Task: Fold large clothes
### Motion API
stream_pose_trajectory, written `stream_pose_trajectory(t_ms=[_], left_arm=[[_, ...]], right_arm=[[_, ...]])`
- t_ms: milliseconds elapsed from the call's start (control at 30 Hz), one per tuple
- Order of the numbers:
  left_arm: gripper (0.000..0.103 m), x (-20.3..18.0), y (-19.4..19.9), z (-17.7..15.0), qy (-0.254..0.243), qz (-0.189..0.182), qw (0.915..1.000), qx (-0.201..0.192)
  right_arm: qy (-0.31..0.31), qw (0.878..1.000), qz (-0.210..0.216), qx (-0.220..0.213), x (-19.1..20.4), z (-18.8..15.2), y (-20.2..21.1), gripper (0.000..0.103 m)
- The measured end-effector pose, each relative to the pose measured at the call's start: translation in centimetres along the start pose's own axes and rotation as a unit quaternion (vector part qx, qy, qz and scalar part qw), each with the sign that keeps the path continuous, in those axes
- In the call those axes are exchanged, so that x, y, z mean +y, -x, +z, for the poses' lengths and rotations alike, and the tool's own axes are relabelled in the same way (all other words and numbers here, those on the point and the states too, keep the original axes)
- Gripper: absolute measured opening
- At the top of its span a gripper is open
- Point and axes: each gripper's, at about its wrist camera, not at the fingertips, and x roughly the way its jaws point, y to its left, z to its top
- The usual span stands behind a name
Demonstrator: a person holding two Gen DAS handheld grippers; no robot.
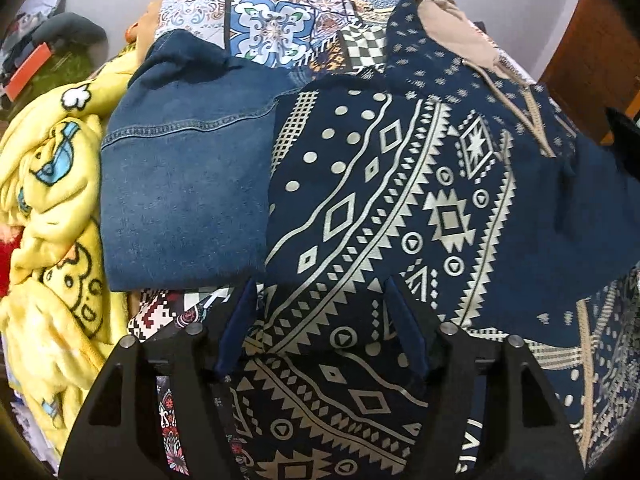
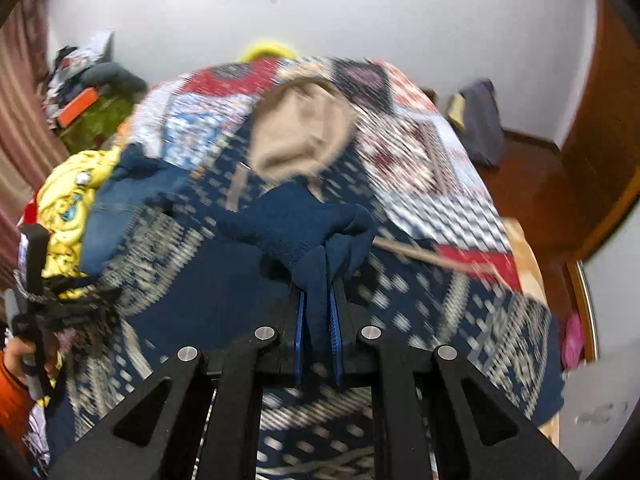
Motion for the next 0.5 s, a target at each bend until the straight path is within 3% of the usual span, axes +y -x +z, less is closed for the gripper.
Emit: stream_pose_trajectory(t_ms=[200,333,433,500], left_arm=[[0.070,-0.7,-0.3,-0.1,-0.008,0.026,0.9996,-0.002],[0.071,0.4,-0.7,-0.2,0.019,-0.004,0.9998,0.006],[0.081,1.8,-1.3,-0.1,0.057,-0.029,0.9978,0.018],[0.082,2.2,-1.5,-0.3,0.071,-0.042,0.9963,0.023]], right_arm=[[-0.060,0.997,0.009,0.040,-5.1,-4.0,-1.6,0.010],[-0.099,0.993,0.005,0.059,-6.7,-6.4,-2.6,0.011],[-0.101,0.993,-0.017,0.064,-7.1,-7.3,-2.4,0.018],[-0.096,0.993,-0.022,0.061,-7.1,-7.5,-1.7,0.023]])
